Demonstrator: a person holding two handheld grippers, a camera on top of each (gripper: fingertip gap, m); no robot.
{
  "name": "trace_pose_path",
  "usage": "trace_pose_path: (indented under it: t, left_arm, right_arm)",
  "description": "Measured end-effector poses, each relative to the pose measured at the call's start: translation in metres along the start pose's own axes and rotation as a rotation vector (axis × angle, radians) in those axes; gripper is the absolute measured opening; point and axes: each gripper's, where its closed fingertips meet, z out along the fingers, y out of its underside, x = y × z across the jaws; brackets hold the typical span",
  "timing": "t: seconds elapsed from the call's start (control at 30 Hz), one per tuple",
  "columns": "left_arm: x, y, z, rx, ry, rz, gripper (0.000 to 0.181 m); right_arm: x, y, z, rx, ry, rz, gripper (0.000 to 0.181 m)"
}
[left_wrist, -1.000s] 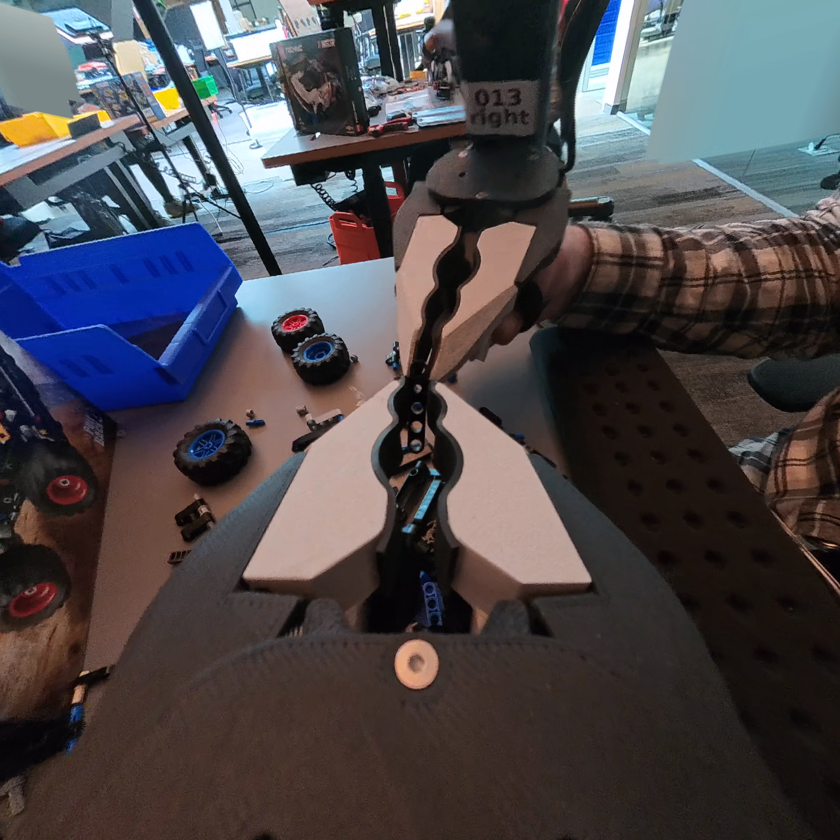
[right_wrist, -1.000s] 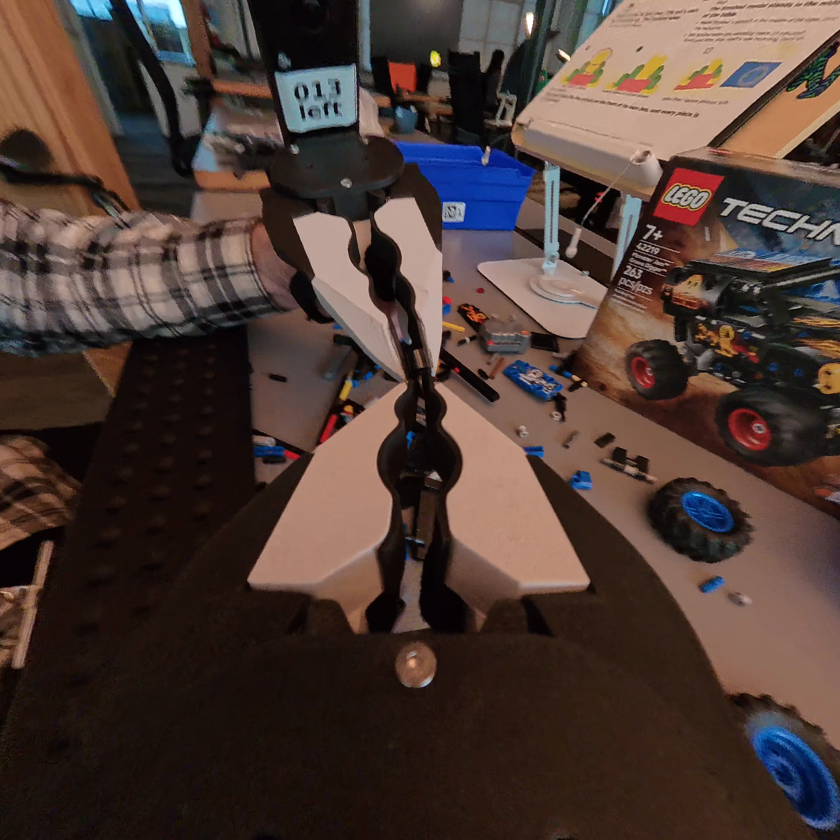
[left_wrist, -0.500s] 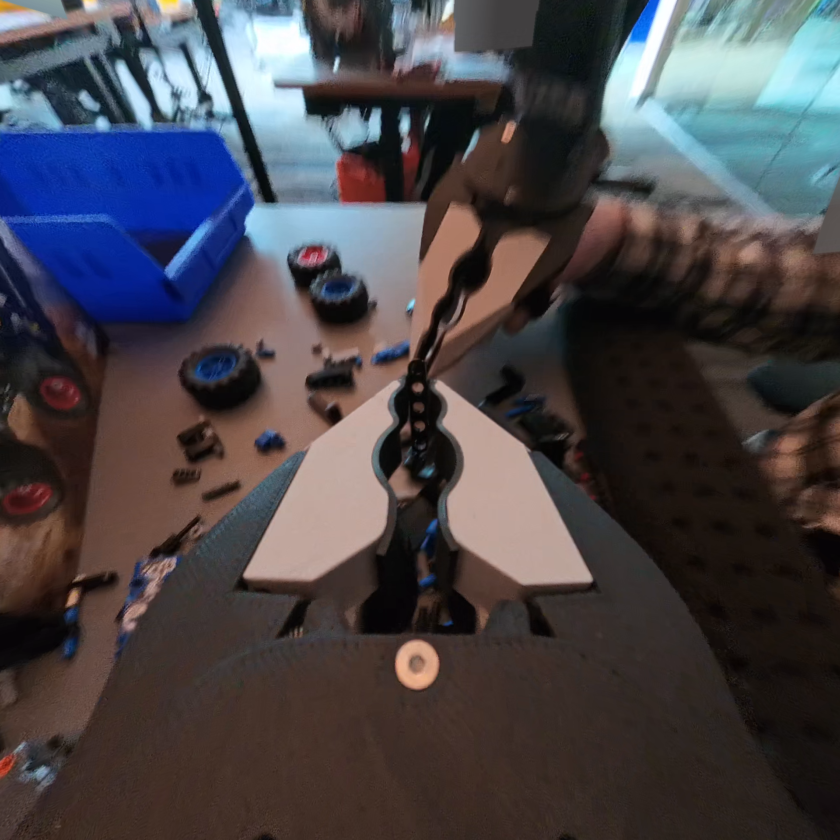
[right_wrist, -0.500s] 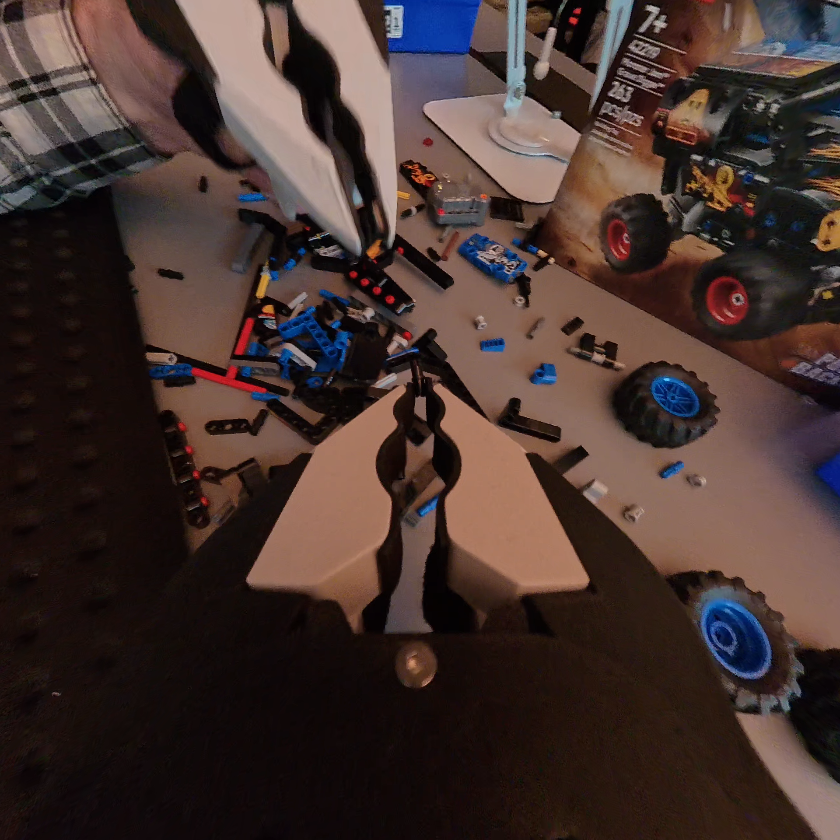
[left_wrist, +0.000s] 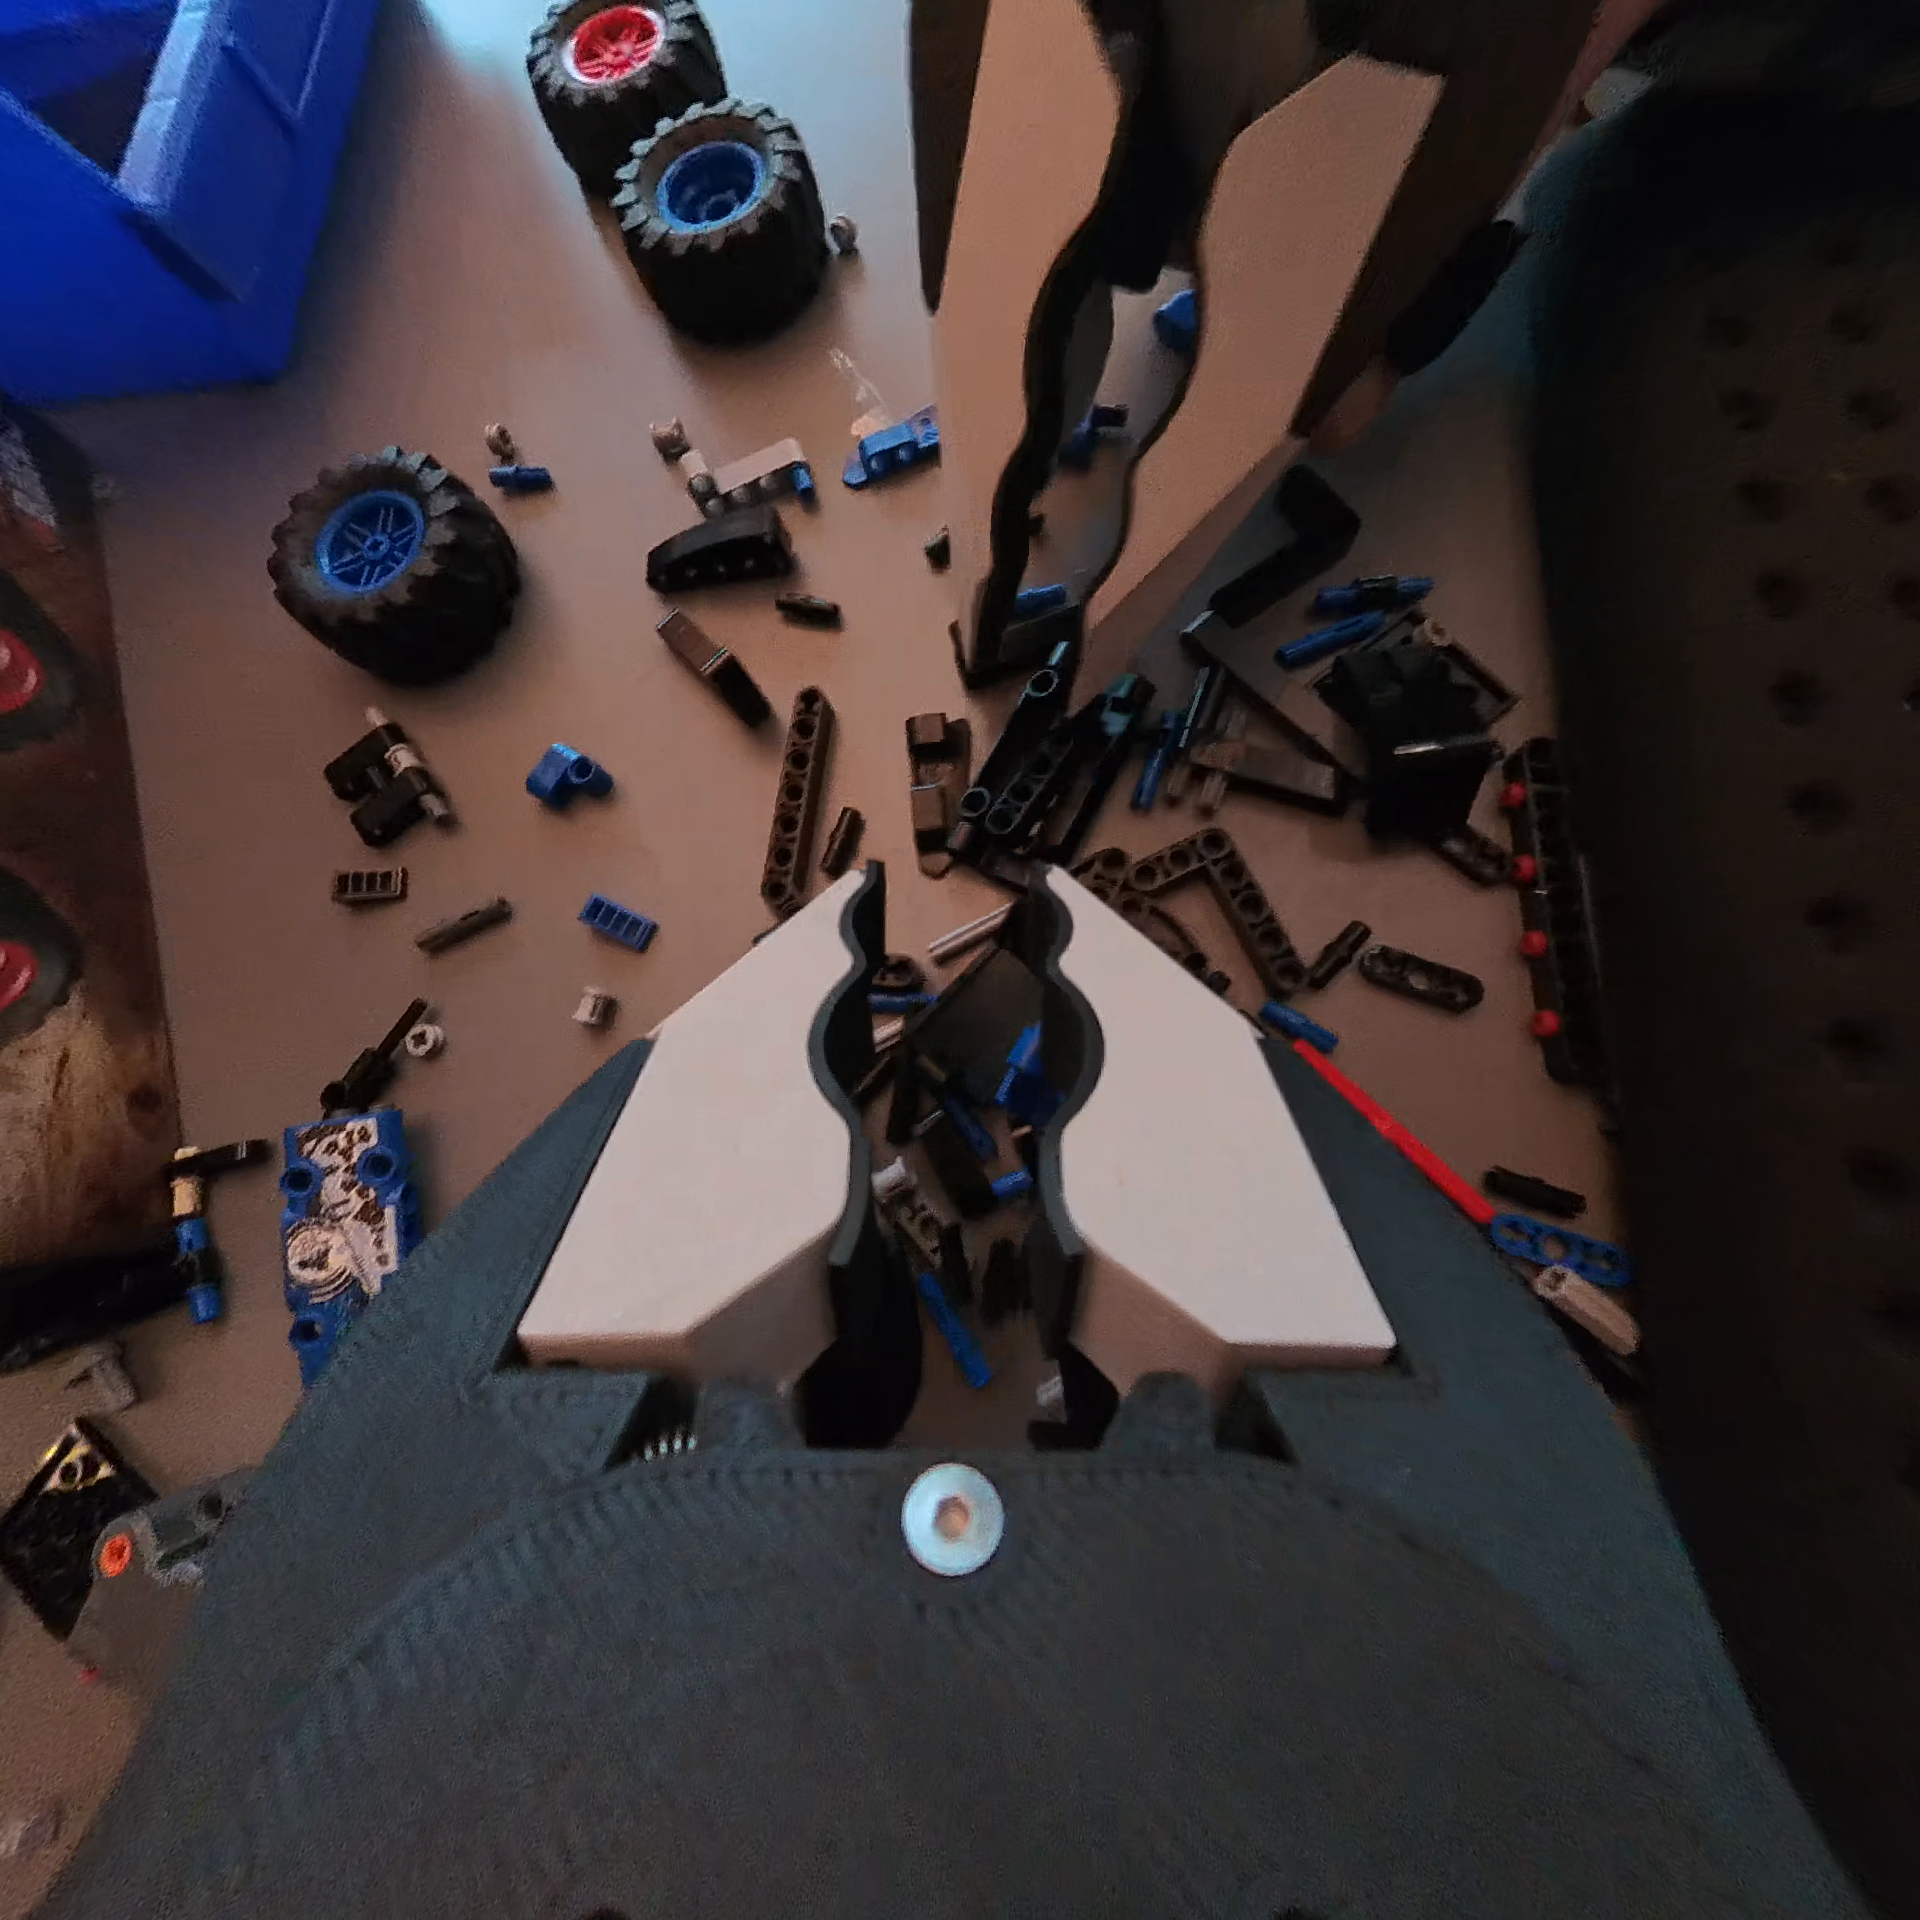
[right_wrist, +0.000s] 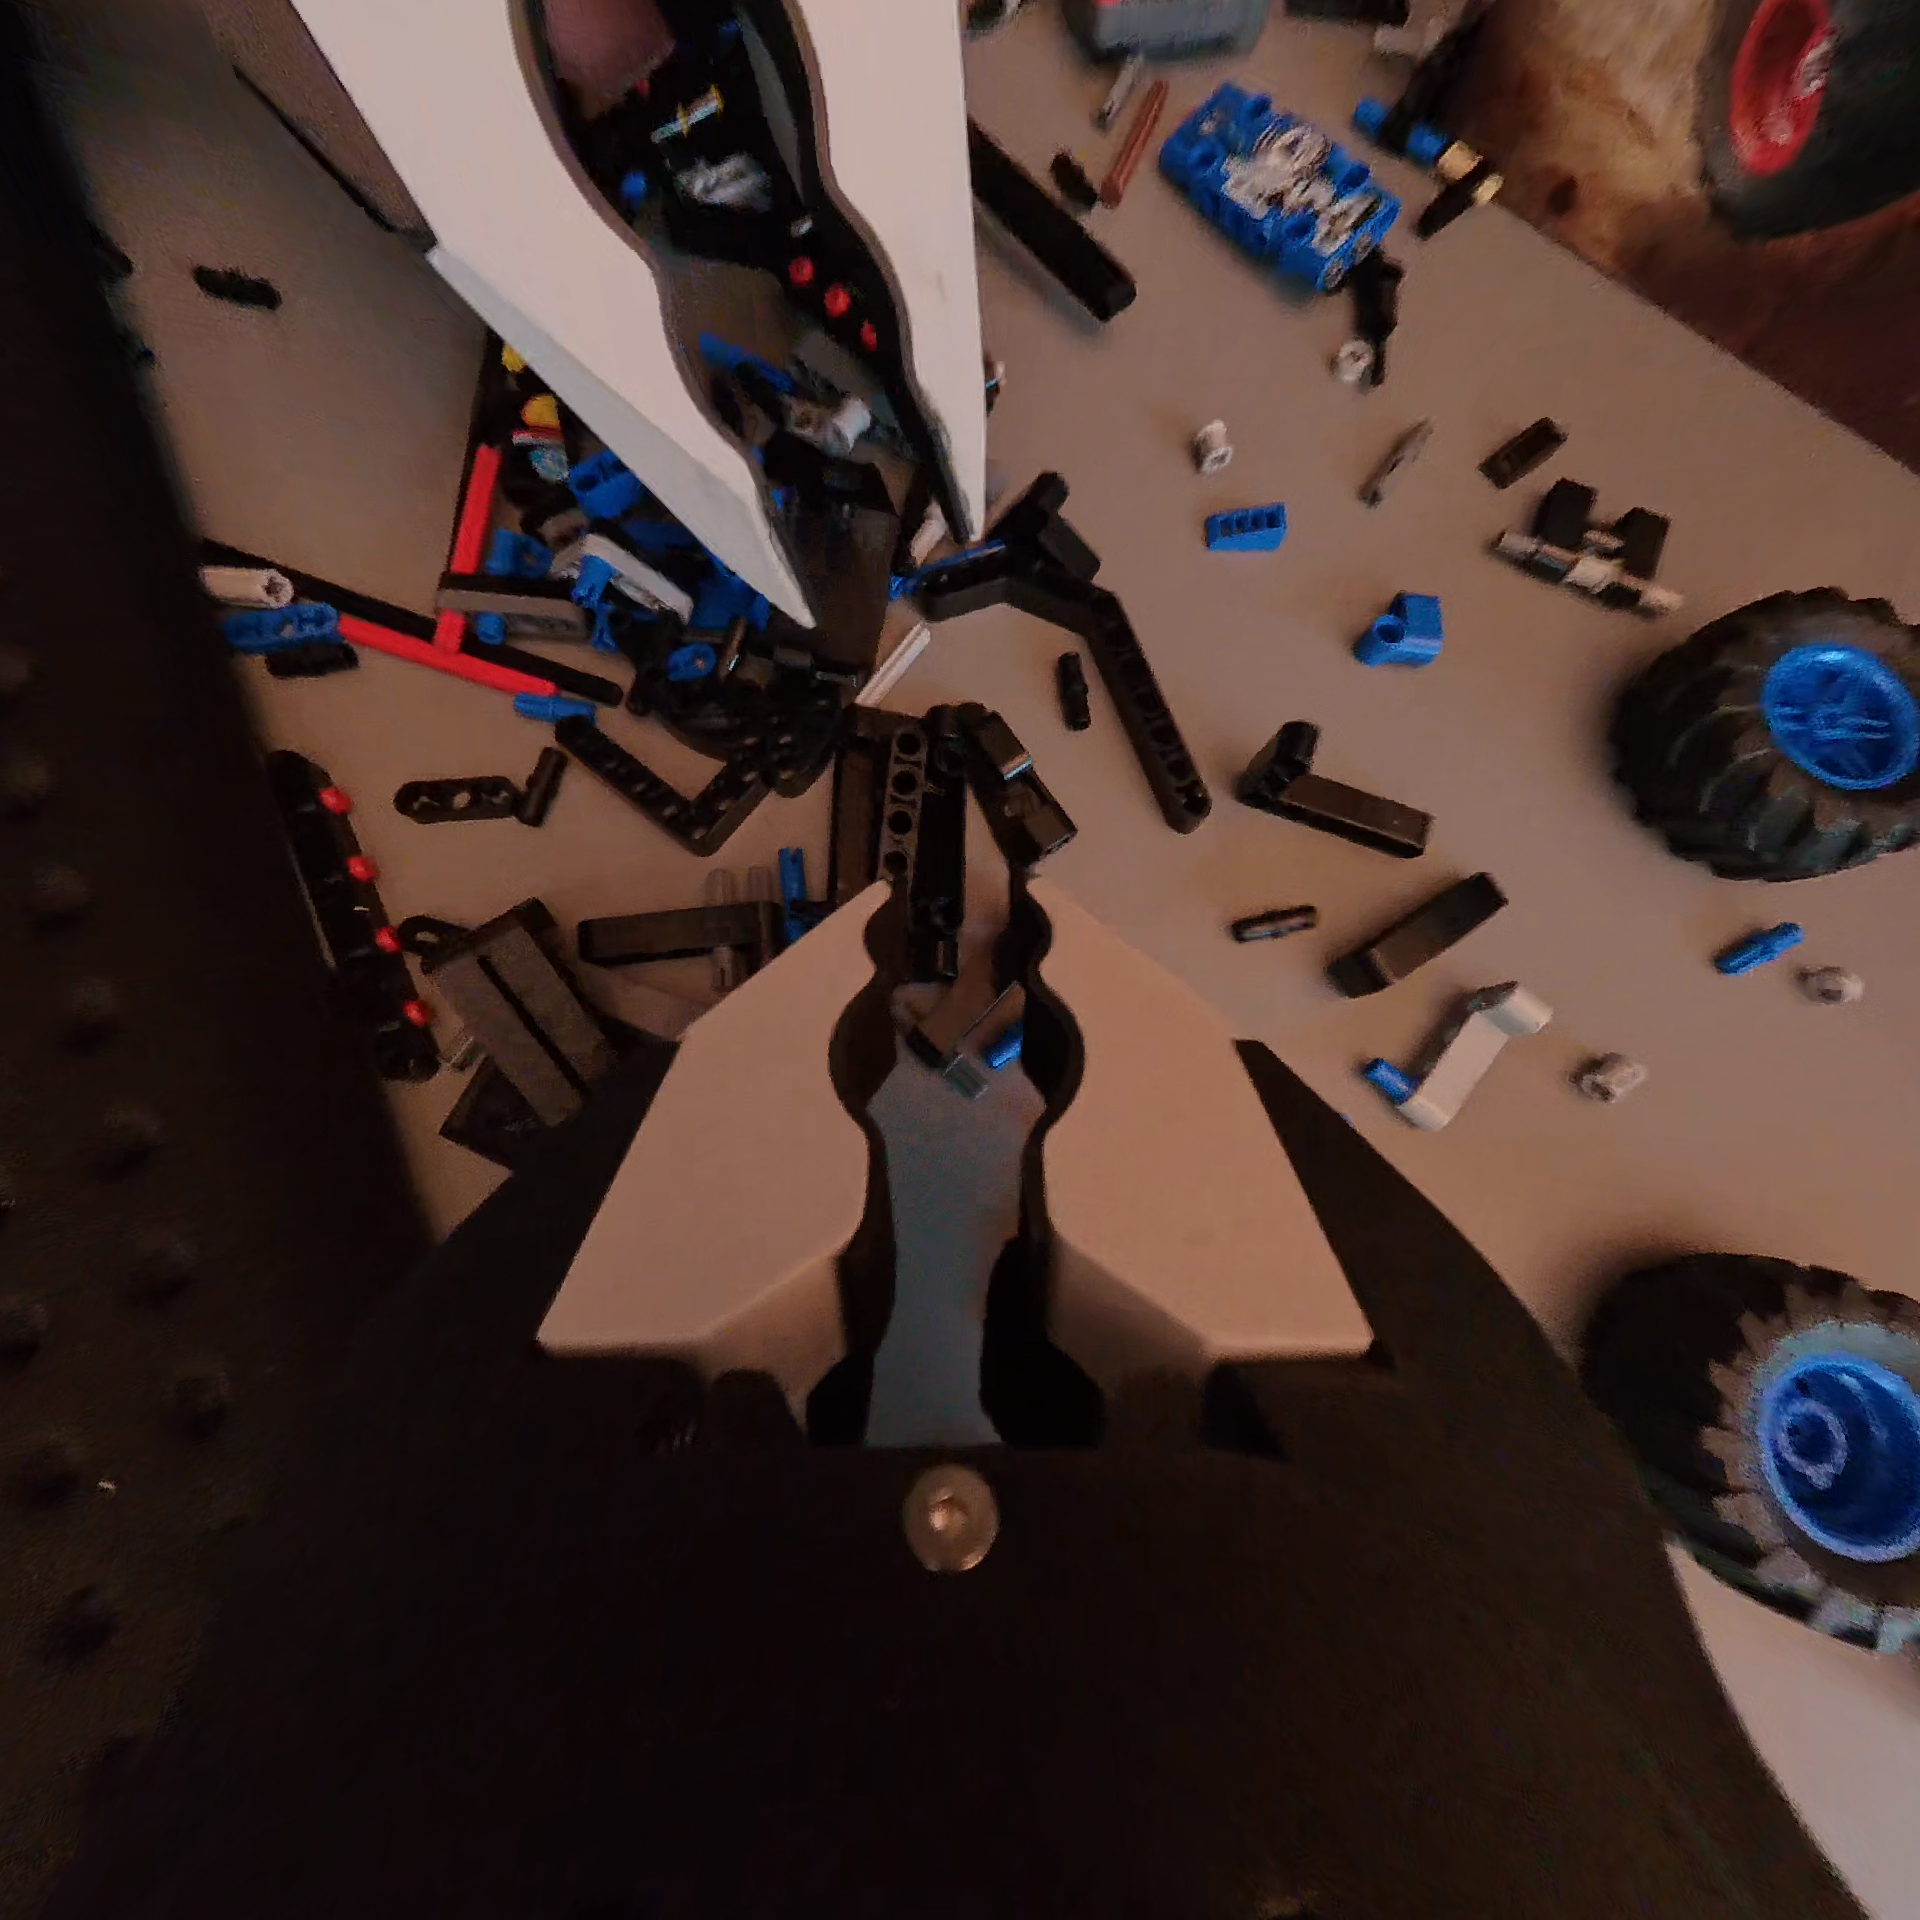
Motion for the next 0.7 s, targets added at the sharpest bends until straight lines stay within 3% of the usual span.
trace_pose_path:
  t: [0.07, 0.33, 0.47, 0.7]
  left_arm:
    - [0.004, 0.001, 0.004, -0.025, -0.001, 0.028, 0.027]
    - [0.024, -0.018, 0.014, 0.012, -0.02, 0.201, 0.021]
    - [0.027, -0.004, 0.034, -0.126, -0.061, 0.319, 0.021]
    - [0.026, -0.01, 0.04, -0.093, -0.035, 0.234, 0.0]
  right_arm:
    - [-0.004, 0.001, 0.004, -0.021, -0.03, 0.007, 0.0]
    - [-0.003, -0.006, 0.001, 0.034, -0.05, 0.078, 0.0]
    - [-0.003, 0.0, 0.003, 0.019, -0.057, 0.098, 0.0]
    - [0.001, 0.002, -0.007, 0.069, -0.055, 0.128, 0.009]
